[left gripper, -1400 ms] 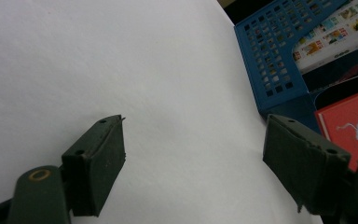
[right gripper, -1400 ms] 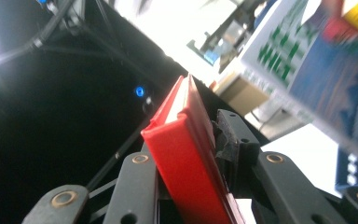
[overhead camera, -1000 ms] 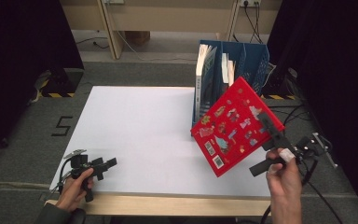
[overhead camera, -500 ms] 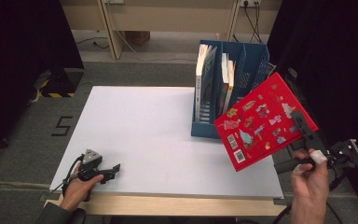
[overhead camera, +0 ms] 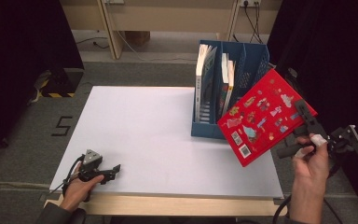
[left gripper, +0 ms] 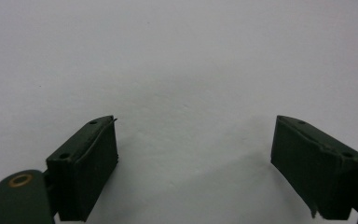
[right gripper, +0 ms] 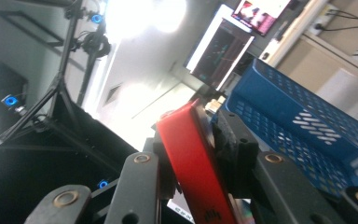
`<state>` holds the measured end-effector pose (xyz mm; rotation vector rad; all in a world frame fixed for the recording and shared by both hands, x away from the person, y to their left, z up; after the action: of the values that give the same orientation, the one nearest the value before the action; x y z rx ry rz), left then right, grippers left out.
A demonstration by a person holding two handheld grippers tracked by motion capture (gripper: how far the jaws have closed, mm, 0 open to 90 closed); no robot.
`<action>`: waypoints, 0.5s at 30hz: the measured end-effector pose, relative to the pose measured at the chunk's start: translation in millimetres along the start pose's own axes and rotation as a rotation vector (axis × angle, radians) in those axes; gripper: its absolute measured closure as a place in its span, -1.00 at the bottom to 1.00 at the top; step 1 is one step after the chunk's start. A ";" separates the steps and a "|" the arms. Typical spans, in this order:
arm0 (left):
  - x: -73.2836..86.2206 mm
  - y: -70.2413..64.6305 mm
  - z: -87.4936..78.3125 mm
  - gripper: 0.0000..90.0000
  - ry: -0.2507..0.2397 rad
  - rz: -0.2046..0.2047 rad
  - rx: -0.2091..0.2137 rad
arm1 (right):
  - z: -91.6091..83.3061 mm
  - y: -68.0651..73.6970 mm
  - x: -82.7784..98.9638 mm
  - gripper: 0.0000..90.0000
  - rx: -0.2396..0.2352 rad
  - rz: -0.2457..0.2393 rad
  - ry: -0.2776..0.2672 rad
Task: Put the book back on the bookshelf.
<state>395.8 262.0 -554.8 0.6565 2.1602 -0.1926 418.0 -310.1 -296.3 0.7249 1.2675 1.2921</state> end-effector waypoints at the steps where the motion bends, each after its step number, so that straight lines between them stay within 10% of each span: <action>1: -0.1 -0.2 0.0 -0.69 -0.002 -0.002 0.003 | 2.8 -0.6 -2.1 0.59 -0.005 0.006 -0.011; 15: -0.8 -2.3 -1.4 -0.68 -0.013 -0.024 0.027 | 37.9 2.4 -56.0 0.55 0.058 -0.012 -0.111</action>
<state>394.0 260.2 -553.5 0.6428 2.1569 -0.2390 463.1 -353.4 -270.4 0.8179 1.2213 1.1926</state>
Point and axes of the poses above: each handheld gripper's, and its own axes: z roughly forward along the jaws, x roughly out of its underside, y roughly to its left, the point moved 8 cm from there along z, roughly forward along the jaws, and after that the axes turned 14 degrees about z, right-handed, at the moved point
